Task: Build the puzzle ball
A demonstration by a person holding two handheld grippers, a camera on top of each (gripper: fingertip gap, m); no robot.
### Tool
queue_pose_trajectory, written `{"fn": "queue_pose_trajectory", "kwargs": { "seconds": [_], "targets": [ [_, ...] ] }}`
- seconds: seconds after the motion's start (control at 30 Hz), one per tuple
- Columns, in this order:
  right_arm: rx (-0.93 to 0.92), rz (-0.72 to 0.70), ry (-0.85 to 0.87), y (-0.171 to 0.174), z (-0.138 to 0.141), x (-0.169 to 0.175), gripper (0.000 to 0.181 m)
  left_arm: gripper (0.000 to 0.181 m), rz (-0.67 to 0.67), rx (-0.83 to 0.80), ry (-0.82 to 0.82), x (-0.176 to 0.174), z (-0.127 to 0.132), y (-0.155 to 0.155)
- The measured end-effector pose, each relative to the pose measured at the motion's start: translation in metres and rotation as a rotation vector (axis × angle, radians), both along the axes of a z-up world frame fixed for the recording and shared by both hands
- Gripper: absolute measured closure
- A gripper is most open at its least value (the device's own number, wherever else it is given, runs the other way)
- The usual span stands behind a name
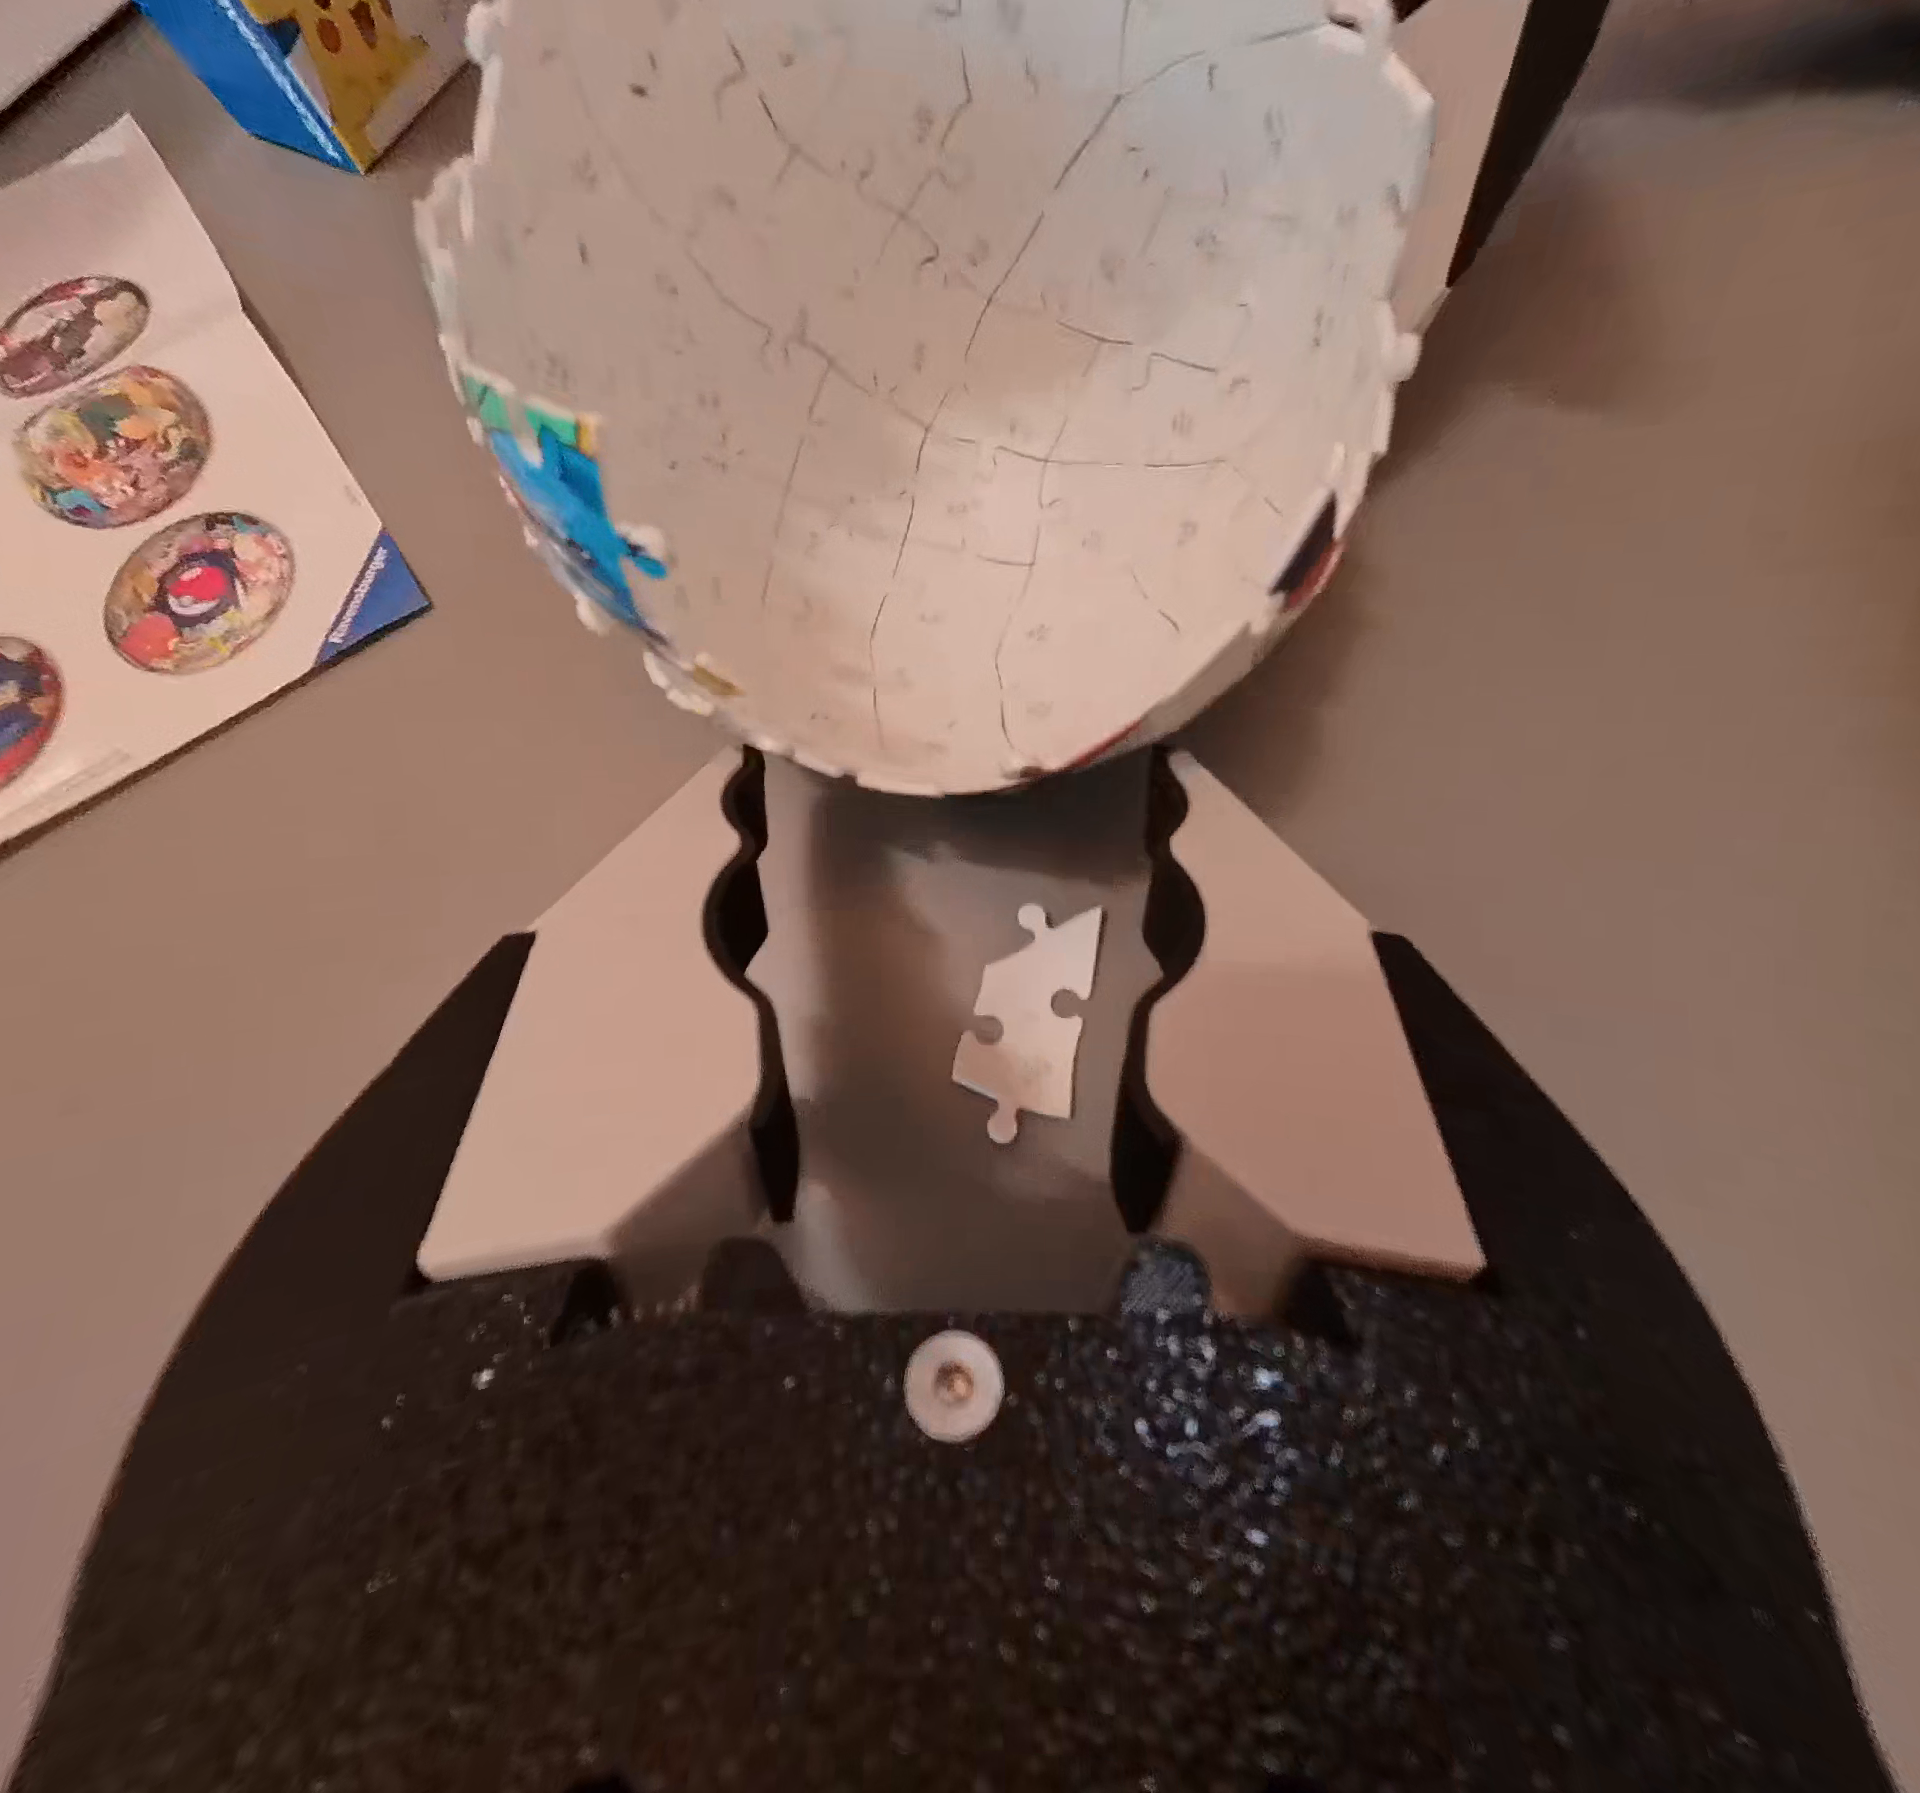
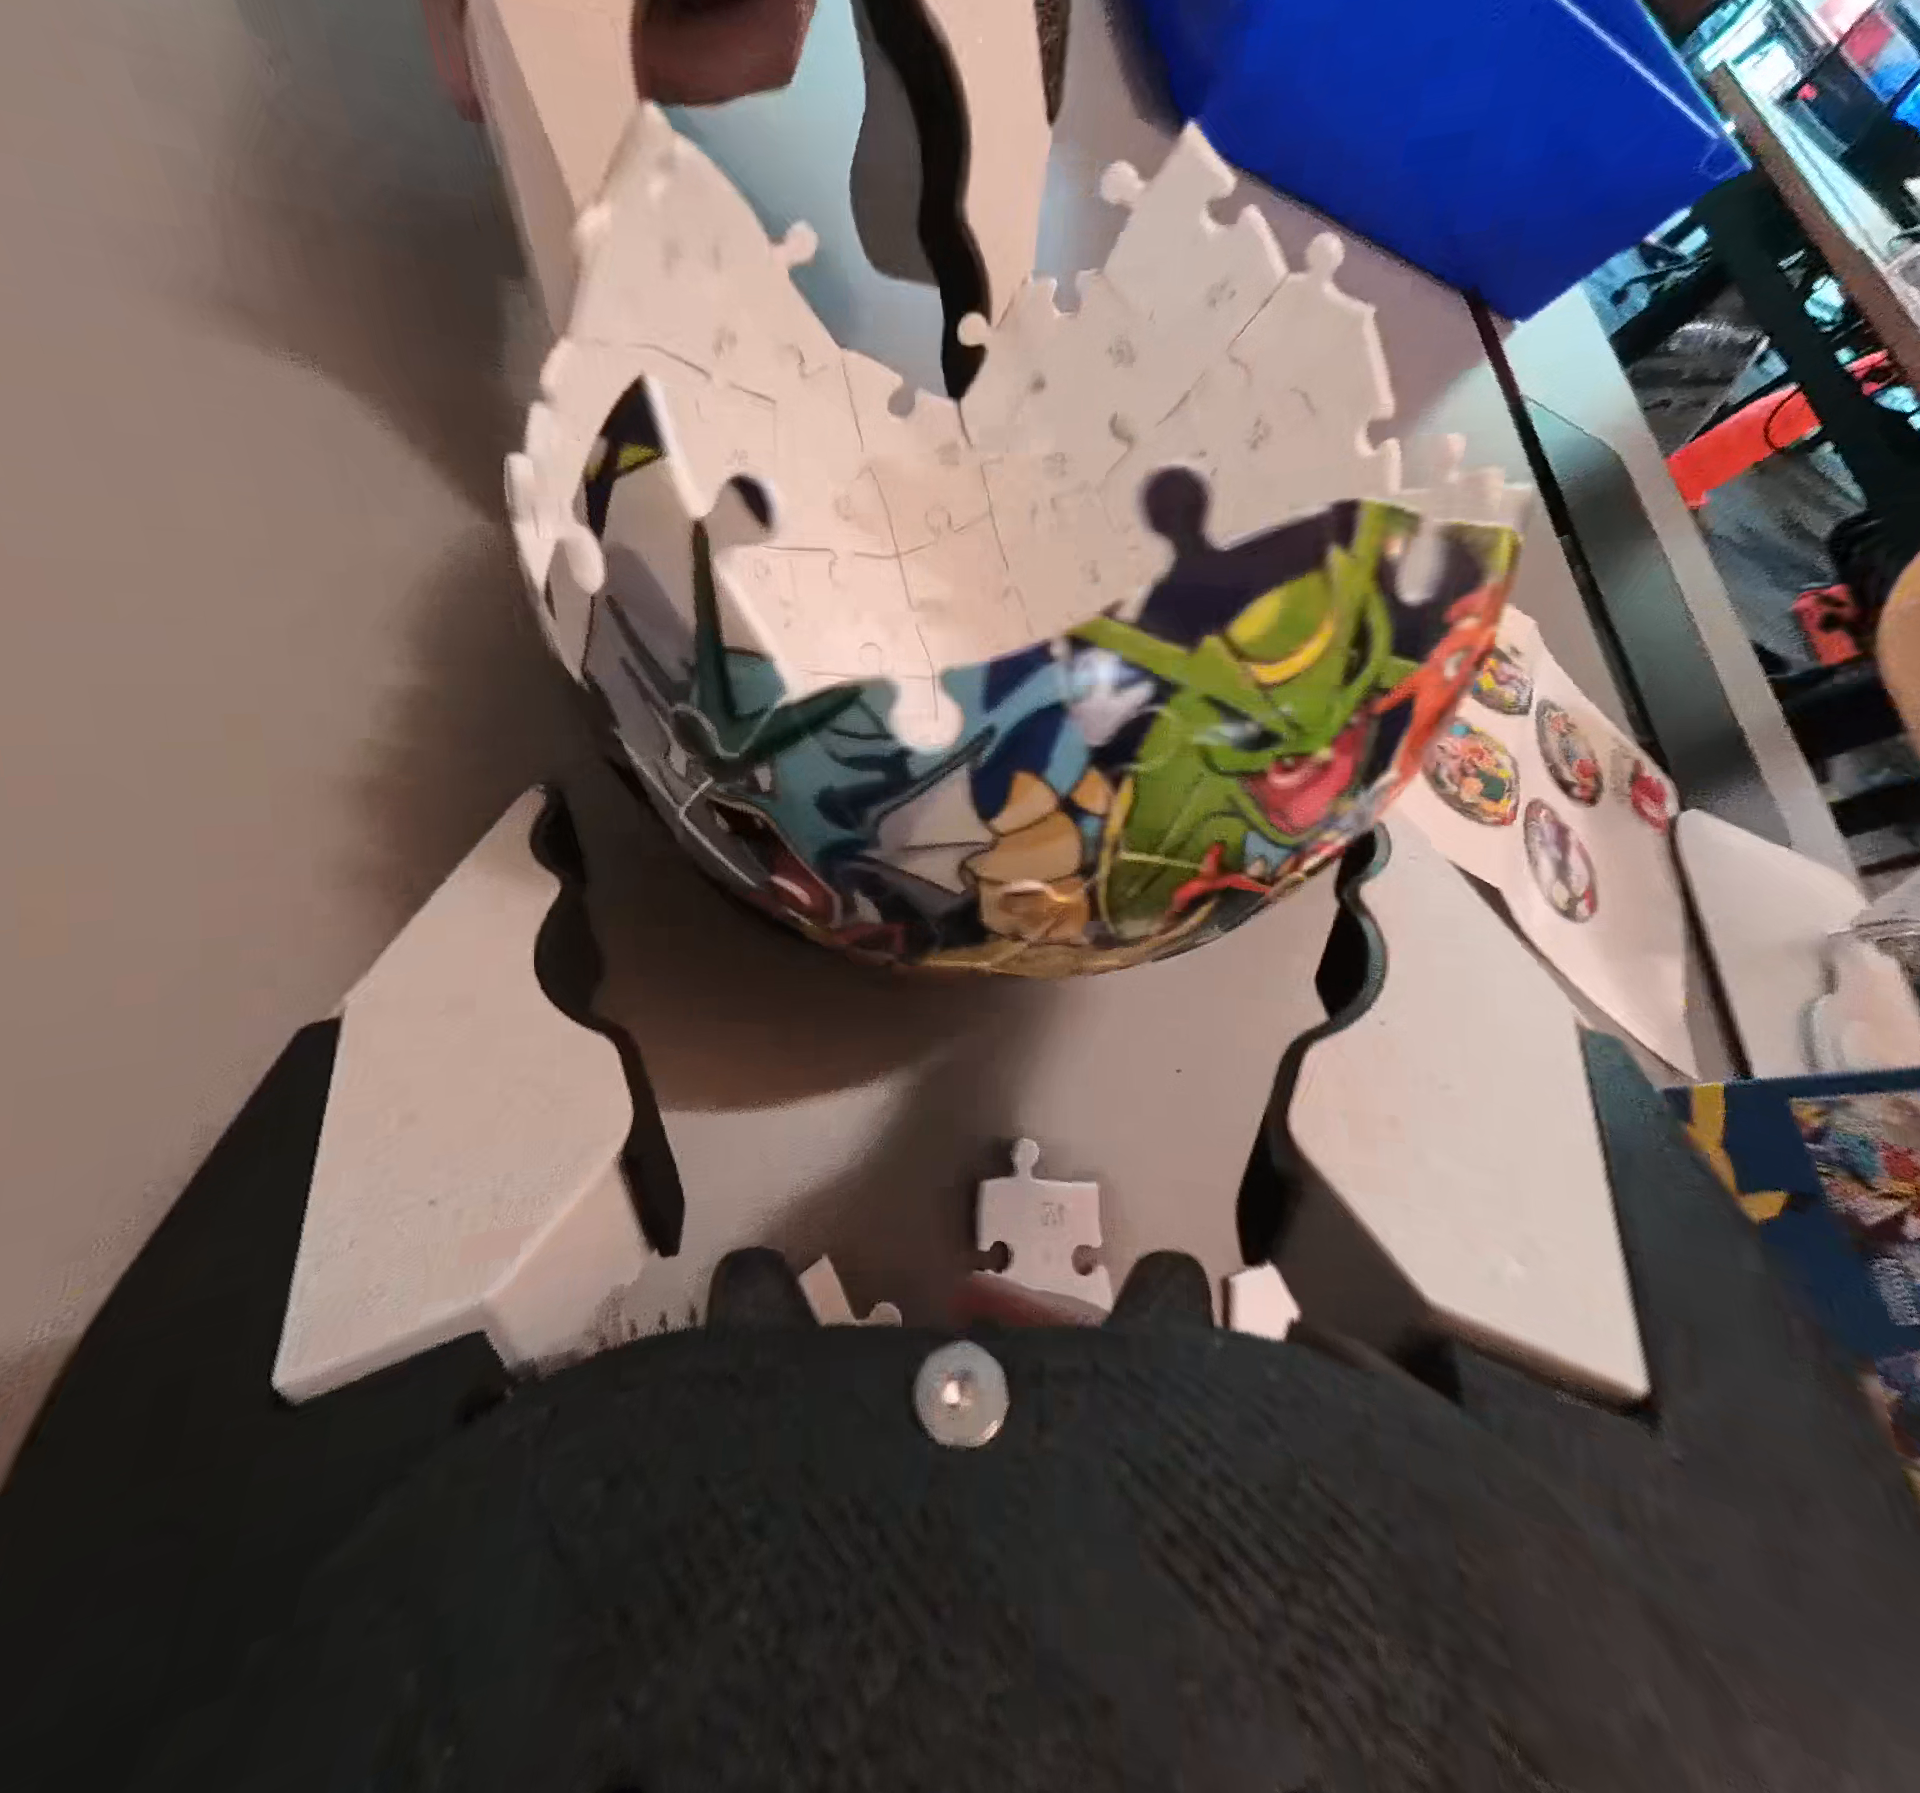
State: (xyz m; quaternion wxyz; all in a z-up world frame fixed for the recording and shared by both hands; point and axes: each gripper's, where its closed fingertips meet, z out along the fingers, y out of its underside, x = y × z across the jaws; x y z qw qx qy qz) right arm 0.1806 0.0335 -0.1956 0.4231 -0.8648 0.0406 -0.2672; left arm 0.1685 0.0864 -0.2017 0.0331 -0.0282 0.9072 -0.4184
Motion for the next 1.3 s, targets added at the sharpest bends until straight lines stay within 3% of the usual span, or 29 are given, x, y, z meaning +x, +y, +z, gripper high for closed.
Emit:
{"fn": "queue_pose_trajectory", "kwargs": {
  "seconds": [0.17, 0.37, 0.83, 1.0, 1.17, 1.3],
  "targets": [
    [0.059, -0.016, -0.014, -0.003, 0.018, -0.008, 0.054, 0.115, 0.011, -0.048, 0.088, -0.01, 0.002, -0.006],
    [0.136, -0.15, 0.09, -0.019, 0.03, -0.025, 0.054, 0.117, 0.094, -0.012, 0.297, -0.02, -0.005, -0.02],
    [0.332, -0.363, 0.299, -0.028, 0.039, -0.039, 0.054, 0.125, 0.132, -0.022, 0.358, -0.038, -0.008, -0.034],
    [0.396, -0.322, 0.273, -0.03, 0.038, -0.04, 0.053, 0.115, 0.133, -0.053, 0.382, -0.039, -0.007, -0.037],
    [0.249, -0.228, 0.148, -0.031, 0.024, -0.044, 0.038, 0.114, 0.118, -0.055, 0.379, -0.039, -0.008, -0.04],
    [0.226, -0.227, 0.117, -0.03, 0.02, -0.037, 0.039, 0.115, 0.091, -0.037, 0.365, -0.042, -0.009, -0.043]
  ]
}}
